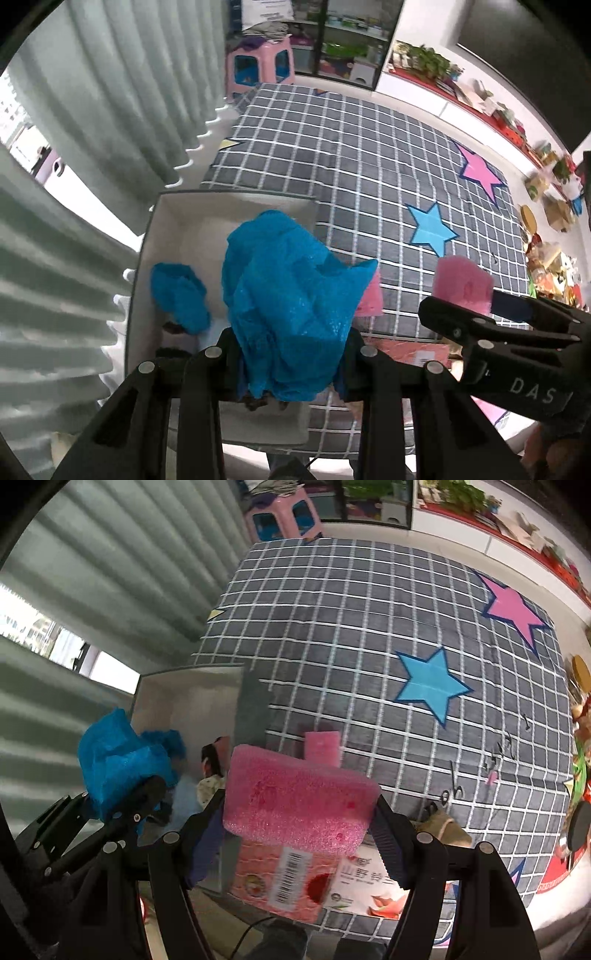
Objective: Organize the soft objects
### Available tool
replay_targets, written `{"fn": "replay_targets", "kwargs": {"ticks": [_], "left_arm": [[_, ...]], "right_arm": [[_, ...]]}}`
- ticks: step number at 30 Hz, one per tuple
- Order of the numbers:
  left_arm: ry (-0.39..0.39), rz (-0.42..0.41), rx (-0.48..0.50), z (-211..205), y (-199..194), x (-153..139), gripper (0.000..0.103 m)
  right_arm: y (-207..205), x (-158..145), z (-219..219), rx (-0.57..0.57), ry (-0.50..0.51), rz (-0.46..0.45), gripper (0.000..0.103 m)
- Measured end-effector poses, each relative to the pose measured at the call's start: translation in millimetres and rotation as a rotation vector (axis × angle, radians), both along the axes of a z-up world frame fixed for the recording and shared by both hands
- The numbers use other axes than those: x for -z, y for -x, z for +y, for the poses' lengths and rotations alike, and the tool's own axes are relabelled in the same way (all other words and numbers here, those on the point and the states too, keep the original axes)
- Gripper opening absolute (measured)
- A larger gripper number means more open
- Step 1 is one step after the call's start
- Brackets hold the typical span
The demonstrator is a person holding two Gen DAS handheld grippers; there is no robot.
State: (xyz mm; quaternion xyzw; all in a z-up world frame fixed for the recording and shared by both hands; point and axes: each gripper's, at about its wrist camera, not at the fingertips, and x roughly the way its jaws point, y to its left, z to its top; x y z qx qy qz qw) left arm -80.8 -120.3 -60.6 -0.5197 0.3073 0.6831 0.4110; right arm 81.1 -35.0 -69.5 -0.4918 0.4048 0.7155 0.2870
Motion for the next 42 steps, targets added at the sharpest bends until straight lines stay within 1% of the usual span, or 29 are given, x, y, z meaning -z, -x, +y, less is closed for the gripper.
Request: {"fn": "replay_targets", "kwargs": {"ticks": [11,22,30,42], "left_arm": [[0.013,-0.002,-0.091,-36.9,38.0,5.4,0.037],[0.043,-0.009,-0.150,-64.8,58.4,20.2,0.037],[0.064,-0.014,-0.160,-68.7,63.8,29.5,0.037],[0.088,-0.027,-0.168,-56.8,75.3,43.2,0.037]], "right_arm": [[49.2,0.5,-26.8,-0.095,0.001,-0.006,0.074],[81.9,7.2,-47.4,-0.170,0.006,-0.024,0.074],[96.9,10.8,-51.1,-0.194,0.009,-0.033,0.074],[118.7,13.8,-41.4,-0.202,0.010,-0.044,0.074]]}}
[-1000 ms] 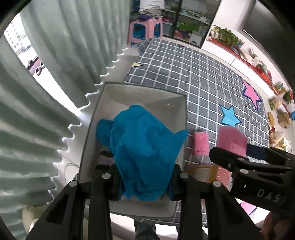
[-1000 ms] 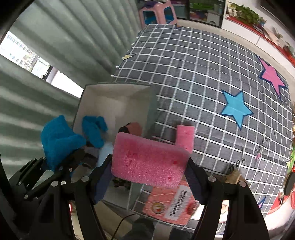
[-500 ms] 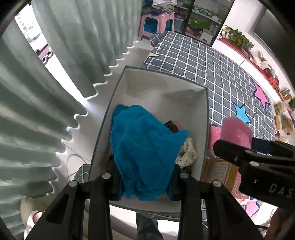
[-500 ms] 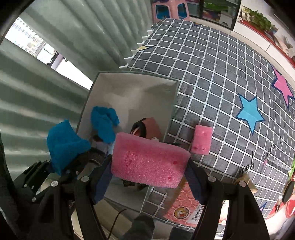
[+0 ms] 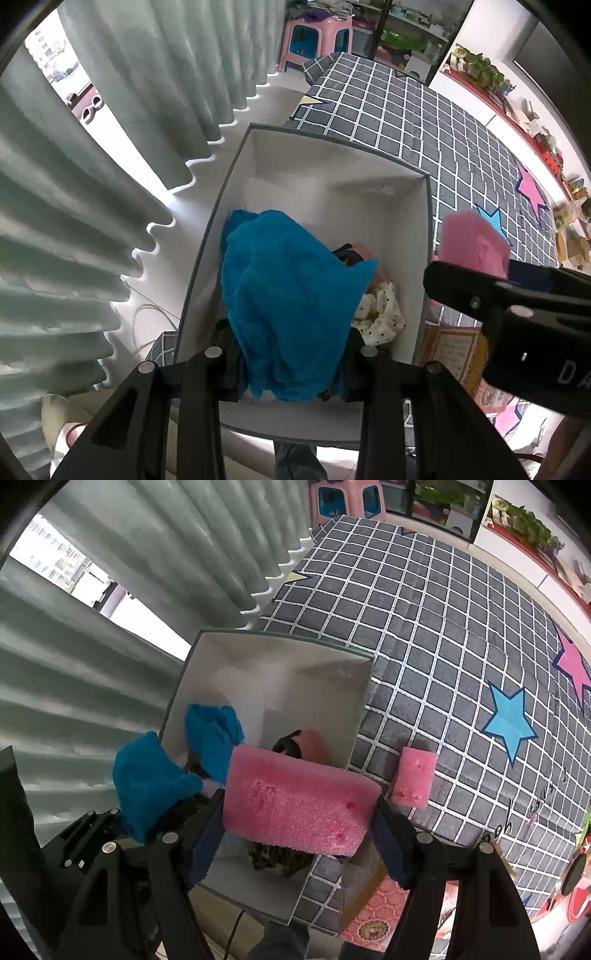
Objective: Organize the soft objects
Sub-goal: 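Lower the held blue pouf and pink sponge into the white box with both tools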
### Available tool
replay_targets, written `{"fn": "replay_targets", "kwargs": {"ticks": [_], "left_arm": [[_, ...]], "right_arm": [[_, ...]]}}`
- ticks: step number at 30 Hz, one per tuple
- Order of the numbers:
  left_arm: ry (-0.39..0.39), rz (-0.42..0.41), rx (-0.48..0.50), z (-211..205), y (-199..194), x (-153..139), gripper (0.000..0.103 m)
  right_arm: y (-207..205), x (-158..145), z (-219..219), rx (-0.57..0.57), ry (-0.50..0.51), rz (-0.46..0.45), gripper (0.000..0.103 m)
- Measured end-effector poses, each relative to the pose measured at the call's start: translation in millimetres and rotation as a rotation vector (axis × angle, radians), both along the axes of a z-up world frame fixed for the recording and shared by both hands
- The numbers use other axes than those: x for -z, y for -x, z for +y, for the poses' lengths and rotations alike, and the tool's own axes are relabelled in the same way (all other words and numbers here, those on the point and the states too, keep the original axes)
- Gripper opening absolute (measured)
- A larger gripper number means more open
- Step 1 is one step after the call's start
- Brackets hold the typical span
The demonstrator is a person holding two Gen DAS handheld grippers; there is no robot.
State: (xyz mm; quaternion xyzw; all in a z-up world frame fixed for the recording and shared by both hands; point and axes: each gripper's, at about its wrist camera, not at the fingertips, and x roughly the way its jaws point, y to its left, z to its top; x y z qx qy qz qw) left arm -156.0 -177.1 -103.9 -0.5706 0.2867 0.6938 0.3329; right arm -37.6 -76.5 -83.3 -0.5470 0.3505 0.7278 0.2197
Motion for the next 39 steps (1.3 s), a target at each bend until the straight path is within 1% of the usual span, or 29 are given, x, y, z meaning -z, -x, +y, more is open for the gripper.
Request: {"fn": "replay_targets", "kwargs": {"ticks": [12,27,39], "left_arm": [[0.032,-0.009,-0.025,10.7,19.8,17.9,0.038],[0.067,-0.024,-0.039,23.4,30.3,36.0,0.038],[0.094,-0.035,-0.052,24.7,36.2,47.3,0.038]], "right_arm": [[18.8,14.1,16.1,-0.002,0.006,-0.030,0.074],[33.8,32.6,30.0,0.013,0.025,-0.065,0.074],[40.4,42.7,32.7,0.014,0.051,-0.064,0.074]]}}
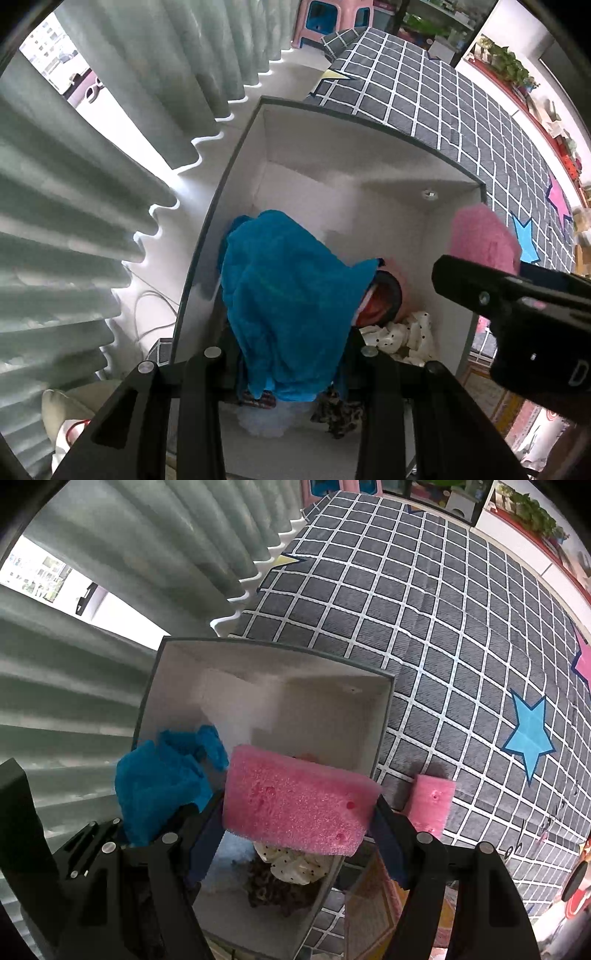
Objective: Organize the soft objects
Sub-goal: 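Lower the held blue pouf and pink sponge into the white box with both tools, then open both tools to release the pouf and sponge in the box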
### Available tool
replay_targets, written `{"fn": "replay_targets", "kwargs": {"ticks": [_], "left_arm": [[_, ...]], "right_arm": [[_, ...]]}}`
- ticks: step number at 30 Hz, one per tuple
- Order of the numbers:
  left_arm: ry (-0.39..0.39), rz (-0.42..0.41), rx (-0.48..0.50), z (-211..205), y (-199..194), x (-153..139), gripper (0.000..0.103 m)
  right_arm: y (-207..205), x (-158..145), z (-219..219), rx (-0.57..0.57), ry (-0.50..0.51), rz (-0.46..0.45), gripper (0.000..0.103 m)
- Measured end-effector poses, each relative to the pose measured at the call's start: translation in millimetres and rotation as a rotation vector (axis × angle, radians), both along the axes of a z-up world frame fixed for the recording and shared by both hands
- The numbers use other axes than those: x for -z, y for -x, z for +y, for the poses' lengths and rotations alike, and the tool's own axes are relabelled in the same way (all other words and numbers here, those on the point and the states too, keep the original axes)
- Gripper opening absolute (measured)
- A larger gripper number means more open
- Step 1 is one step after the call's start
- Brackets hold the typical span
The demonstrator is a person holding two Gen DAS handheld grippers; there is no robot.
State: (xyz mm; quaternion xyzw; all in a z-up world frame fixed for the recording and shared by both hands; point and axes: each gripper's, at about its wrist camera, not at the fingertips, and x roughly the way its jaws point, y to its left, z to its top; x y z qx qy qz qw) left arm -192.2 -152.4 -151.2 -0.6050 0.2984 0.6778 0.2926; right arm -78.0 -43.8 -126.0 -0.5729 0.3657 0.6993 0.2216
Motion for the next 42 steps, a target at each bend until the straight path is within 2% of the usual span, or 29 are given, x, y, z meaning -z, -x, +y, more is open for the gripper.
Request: {"fn": "replay_targets", "kwargs": {"ticks": [22,24,26,28,30,32,33,35,42], "left_arm": [[0.003,-0.001,0.003,-0.8,-0.6,-0.2,0.041],[-0.007,-0.003,0.004,-1.2,-1.6,-1.7,0.050],[-0.018,0.000,0.004,-1.8,-3.1,-3.8,0.068],[-0.025,0.008,0.005,-2.4,-4.8,-5.9,0.079],[-0.031,0.006,0.006,-2.6,-5.9,-7.9,0.081],[-0.030,-0.005,-0.001,-3.5,-6.0,-7.7,0.086],[-0.032,-0.010,-0.005,-4.2,-5.7,-7.5,0.088],[-0.042,-0.025,-0.018,-5.8,-4.9,-7.7,0.103],[-0.085,-0.094,-0.004,-2.3,-9.2,-16.0,0.103]], "right_arm": [[5.9,5.0,-2.5,-0.007,0.031,0.015,0.074],[6.2,5.0,-3.3,-0.011,0.041,0.025,0.075],[6.3,4.5,-4.1,-0.015,0.046,0.031,0.075],[6.0,4.1,-4.0,-0.013,0.049,0.034,0.076],[4.9,3.6,-3.7,-0.008,0.052,0.034,0.092],[2.4,1.4,-2.6,0.003,0.050,0.043,0.100],[1.2,0.2,-2.1,0.008,0.050,0.048,0.101],[-1.2,-2.2,-0.6,0.015,0.052,0.055,0.101],[-23.6,-14.1,9.1,0.050,0.060,0.074,0.102]]}}
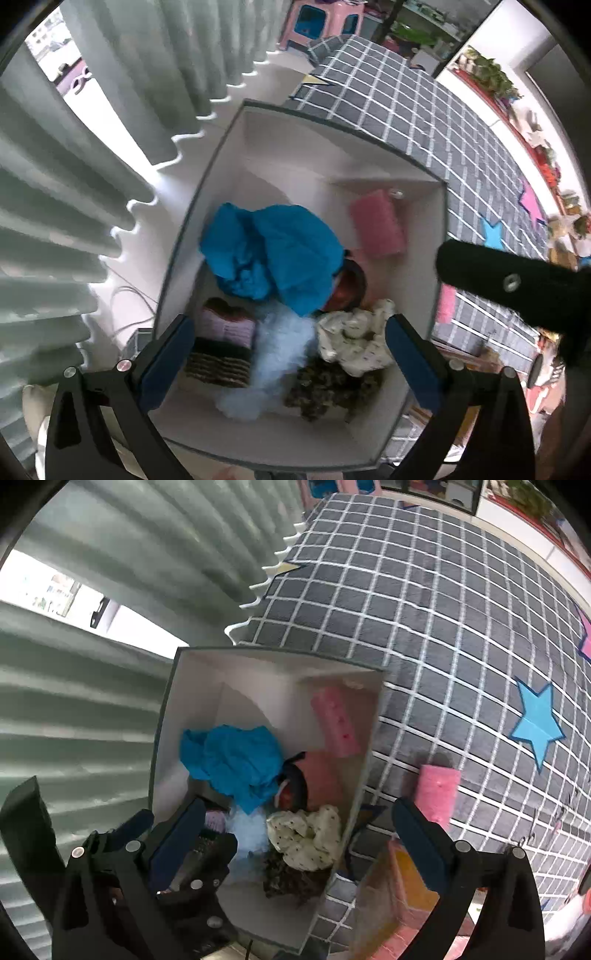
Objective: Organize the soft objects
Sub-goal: 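Open both tools to release the pouf and sponge in the box, then move both open tools back over the remaining items on the bed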
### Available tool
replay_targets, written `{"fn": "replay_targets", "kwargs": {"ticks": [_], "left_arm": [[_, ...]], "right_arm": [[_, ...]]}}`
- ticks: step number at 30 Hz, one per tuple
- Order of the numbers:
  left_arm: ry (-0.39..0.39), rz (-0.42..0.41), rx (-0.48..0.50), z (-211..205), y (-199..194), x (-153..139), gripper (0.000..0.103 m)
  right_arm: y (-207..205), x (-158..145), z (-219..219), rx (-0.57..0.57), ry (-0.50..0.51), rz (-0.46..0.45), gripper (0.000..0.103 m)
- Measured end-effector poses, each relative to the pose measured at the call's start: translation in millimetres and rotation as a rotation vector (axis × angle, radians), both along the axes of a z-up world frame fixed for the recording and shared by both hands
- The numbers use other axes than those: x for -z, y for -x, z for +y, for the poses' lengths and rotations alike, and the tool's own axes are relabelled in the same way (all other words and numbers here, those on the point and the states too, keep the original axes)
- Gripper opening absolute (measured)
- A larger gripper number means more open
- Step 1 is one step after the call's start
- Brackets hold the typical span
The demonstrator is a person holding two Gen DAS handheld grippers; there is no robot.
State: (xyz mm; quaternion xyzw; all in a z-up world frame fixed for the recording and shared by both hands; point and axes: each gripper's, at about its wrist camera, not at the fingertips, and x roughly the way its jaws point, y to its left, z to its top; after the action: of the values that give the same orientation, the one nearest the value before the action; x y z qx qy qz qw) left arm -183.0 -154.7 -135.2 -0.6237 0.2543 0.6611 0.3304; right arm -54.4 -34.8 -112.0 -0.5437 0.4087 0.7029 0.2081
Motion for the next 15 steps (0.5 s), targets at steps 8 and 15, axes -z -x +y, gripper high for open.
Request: {"fn": "replay_targets", "kwargs": {"ticks": [8,15], "left_arm": [[-0.051,-0.035,0.132,33.1,-35.0,-34.7,0.103],[-0.053,-0.144,0.276,88.7,-90.9,-45.4,0.103]], "right_arm": [[-67.1,-37.8,28.8,0.095,-0.001,0.040,0.102],[-151.8,-46.8,47.5,0.231,-0.004,0.041,0.102]]}}
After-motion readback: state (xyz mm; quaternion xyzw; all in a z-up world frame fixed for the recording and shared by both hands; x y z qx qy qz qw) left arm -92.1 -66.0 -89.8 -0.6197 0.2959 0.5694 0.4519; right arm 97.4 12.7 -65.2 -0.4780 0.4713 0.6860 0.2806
